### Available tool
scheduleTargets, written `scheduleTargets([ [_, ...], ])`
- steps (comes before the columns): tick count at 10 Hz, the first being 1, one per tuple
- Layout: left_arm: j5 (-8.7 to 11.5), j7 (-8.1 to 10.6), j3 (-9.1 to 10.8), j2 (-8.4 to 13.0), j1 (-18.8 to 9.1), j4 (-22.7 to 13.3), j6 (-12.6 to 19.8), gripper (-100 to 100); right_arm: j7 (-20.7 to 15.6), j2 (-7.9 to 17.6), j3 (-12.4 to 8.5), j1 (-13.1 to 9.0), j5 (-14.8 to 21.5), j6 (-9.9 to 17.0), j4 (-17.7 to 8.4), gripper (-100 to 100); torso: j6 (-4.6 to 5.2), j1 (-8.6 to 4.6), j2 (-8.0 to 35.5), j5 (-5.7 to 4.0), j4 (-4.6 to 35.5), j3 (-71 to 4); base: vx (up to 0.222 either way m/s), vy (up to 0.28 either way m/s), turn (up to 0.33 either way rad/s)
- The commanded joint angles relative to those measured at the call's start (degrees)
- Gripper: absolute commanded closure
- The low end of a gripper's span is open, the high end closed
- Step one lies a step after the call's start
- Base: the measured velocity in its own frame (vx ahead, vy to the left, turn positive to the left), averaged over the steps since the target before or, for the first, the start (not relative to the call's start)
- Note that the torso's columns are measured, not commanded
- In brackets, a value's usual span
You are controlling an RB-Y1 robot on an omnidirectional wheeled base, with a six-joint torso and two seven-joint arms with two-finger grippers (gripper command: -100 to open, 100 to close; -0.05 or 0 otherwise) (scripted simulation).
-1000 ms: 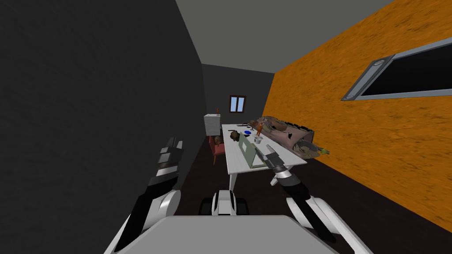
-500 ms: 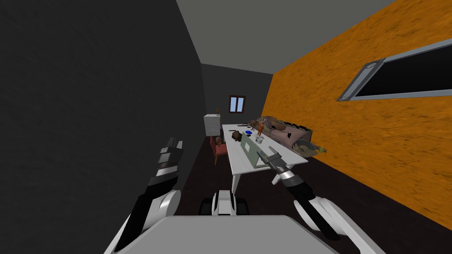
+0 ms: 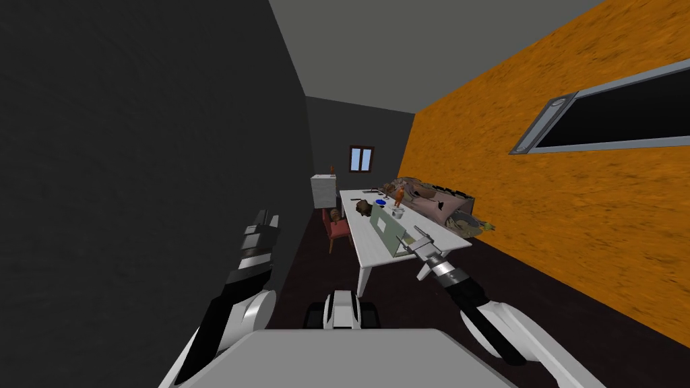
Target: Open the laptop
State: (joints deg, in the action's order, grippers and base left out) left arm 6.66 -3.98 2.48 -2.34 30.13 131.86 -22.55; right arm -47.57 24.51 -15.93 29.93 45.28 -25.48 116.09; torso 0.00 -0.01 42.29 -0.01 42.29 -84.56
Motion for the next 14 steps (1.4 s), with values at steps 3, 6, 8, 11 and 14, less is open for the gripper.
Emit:
scheduleTargets([
  [3, 0.0, 0.0, 0.0, 0.0, 0.0, 0.0, 0.0, 0, -6.2, 3.7, -2.1, 0.6, 5.7, 1.5, -2.1, -100, -0.01, 0.0, -0.1, 0.01, 0.0, -0.1, 0.022, 0.096, -0.036],
  [6, 0.0, 0.0, 0.0, 0.0, 0.0, 0.0, 0.0, 0, -9.3, 5.8, -3.3, 0.8, 8.4, 2.0, -3.4, -100, 0.0, -0.04, 0.1, -0.01, 0.0, 0.0, 0.006, 0.072, -0.035],
  [8, 0.0, 0.0, 0.0, 0.0, 0.0, 0.0, 0.0, 0, -7.6, 7.0, -3.7, 0.9, 7.8, 2.7, -2.9, -100, -0.01, -0.09, 0.0, -0.01, 0.0, 0.0, 0.058, 0.037, 0.011],
  [11, 0.0, 0.0, 0.01, 0.0, 0.0, 0.0, 0.0, 0, -5.4, 7.5, -3.5, 0.0, 5.8, 2.7, -4.5, 100, -0.05, -0.07, 0.1, -0.12, -0.1, 0.1, 0.027, -0.004, 0.01],
  [14, 0.0, 0.0, 0.01, 0.0, 0.0, 0.0, 0.0, 0, -2.0, 8.5, -3.3, -0.5, 3.8, 3.1, -5.7, 100, 0.12, -0.4, -0.1, -0.22, -0.1, 0.0, -0.024, -0.053, 0.042],
])
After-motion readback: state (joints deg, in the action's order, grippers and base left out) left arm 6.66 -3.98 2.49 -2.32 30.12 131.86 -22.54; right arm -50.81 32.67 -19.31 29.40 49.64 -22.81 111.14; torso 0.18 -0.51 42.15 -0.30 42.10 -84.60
